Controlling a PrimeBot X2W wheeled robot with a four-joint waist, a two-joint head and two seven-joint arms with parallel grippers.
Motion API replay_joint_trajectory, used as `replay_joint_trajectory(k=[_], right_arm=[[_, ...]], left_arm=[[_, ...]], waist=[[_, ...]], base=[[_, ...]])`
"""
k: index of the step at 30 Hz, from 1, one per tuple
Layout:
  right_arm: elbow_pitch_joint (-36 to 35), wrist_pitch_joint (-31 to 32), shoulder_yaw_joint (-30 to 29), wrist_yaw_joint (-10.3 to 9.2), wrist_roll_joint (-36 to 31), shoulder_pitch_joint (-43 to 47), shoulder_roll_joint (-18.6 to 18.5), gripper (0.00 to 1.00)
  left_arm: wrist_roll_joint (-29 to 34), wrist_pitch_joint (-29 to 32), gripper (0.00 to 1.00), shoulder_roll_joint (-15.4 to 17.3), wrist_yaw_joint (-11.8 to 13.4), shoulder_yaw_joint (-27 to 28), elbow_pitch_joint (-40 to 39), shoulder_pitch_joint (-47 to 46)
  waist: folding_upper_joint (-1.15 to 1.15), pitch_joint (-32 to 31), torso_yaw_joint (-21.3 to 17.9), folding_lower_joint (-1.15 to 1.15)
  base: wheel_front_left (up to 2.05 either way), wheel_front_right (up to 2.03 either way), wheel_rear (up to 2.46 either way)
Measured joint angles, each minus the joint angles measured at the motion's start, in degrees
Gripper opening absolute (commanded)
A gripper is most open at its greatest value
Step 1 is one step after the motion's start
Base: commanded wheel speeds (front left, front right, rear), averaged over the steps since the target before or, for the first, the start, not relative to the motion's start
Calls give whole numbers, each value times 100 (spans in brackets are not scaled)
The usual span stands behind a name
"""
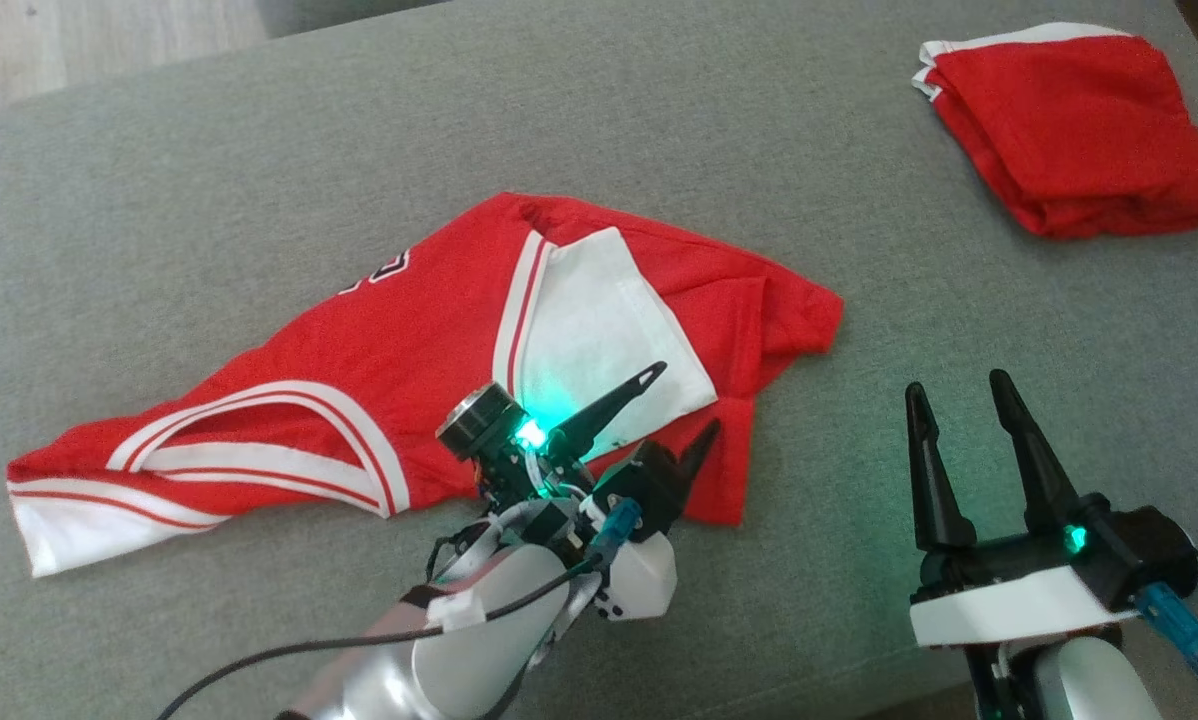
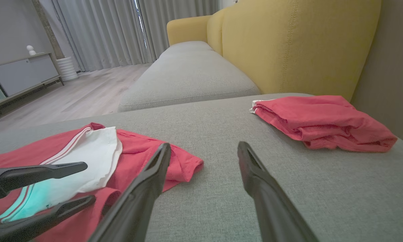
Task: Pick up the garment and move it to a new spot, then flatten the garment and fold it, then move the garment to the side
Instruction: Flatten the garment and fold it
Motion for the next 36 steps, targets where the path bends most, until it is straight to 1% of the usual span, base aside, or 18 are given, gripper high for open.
replay_joint_trajectory(k=[2,5,7,9,11,12,13,14,15,17,19,23,25,26,28,31,34,36], right_arm=[[0,0,-8,0,0,0,-1,100],[-1,0,-7,0,0,-1,-1,100],[-1,0,-4,0,0,-1,-1,100],[-1,0,0,0,0,-1,-1,100],[-1,0,4,0,0,-1,-1,100],[-1,0,11,0,0,-1,-1,100],[-1,0,15,0,0,-1,0,100],[-1,0,19,0,0,-1,0,100],[-1,0,20,0,0,-1,0,100],[0,0,19,0,0,-1,-1,100],[0,0,9,0,0,-1,-1,100],[-1,0,-58,0,0,5,-1,100],[-2,0,-83,0,0,27,-1,100],[-3,0,-97,0,0,41,-1,100],[-3,0,-125,0,1,57,0,100],[-3,0,-160,0,1,112,0,100],[-1,0,-190,0,2,231,1,100],[13,0,-187,0,2,269,1,100]], left_arm=[[-48,92,100,1,97,-155,136,-105],[20,89,100,7,383,-285,420,-266],[40,27,100,7,517,-304,543,-386],[9,-91,100,5,601,-321,605,-497],[-31,-161,100,5,603,-341,625,-546],[-73,-221,86,5,605,-375,642,-591],[-119,-270,45,5,627,-420,643,-626],[-234,-347,6,4,644,-526,649,-669],[-308,-346,0,2,637,-567,665,-682],[-472,-350,0,4,594,-656,700,-706],[-575,-469,0,2,609,-688,727,-706],[-622,-944,0,14,927,-587,670,-737],[-638,-1144,0,153,1114,-415,446,-738],[-661,-1217,0,285,1220,-309,274,-737],[-662,-1311,0,732,1475,-69,-180,-734],[-654,-1336,0,1642,1759,341,-979,-678],[-745,-1302,0,2465,1900,801,-1838,-476],[-880,-1198,0,2856,1965,1039,-2252,-278]], waist=[[0,33,-44,0],[0,53,-95,0],[0,60,-117,0],[0,64,-124,0],[0,64,-123,0],[0,63,-120,0],[0,61,-116,-1],[0,57,-109,-1],[0,55,-107,-1],[0,49,-100,-1],[0,33,-79,-1],[0,-38,26,-1],[0,-86,101,-1],[0,-110,145,-1],[0,-161,242,-1],[0,-234,405,-1],[0,-302,578,-1],[0,-344,687,-1]], base=[[0,0,0],[0,0,0],[0,0,0],[0,0,0],[0,0,0],[0,0,0],[0,0,0],[0,0,0],[0,0,0],[0,0,0],[0,0,0],[0,0,0],[0,0,0],[0,0,0],[0,0,0],[0,0,0],[0,0,0],[0,0,0]])
